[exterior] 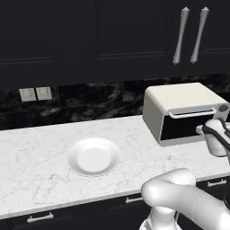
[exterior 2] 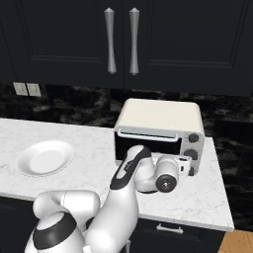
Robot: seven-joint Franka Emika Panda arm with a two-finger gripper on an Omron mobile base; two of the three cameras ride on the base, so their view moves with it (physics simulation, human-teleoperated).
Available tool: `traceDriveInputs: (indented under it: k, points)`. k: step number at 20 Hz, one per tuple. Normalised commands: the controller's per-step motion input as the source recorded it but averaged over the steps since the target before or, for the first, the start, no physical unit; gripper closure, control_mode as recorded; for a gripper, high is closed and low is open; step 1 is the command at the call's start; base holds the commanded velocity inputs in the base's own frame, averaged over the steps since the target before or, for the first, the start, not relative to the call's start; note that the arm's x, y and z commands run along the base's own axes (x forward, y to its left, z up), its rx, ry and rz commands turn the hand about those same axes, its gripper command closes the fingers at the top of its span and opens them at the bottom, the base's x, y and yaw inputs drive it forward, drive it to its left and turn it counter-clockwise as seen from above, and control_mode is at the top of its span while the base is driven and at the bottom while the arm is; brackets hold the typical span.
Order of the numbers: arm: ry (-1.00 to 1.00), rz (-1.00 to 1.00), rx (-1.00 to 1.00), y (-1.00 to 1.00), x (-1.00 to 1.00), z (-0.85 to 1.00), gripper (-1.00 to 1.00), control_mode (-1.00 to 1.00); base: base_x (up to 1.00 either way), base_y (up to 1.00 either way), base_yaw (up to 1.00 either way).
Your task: Pick up the kebab skewer and baguette bread, and place them inside the toaster oven. Close the toaster oven door and start by setting the timer.
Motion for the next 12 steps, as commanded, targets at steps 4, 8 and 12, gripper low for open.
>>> traceDriveInputs:
  k: [4,8,12]
  points:
    - [0.00,0.00,0.00,-0.51,-0.47,0.00,-1.00,-1.00,0.00,0.00,0.00]
    - [0.00,0.00,0.00,-0.39,-0.35,0.00,-1.00,-1.00,0.00,0.00,0.00]
    - [0.00,0.00,0.00,-0.23,-0.23,0.00,-1.00,-1.00,0.00,0.00,0.00]
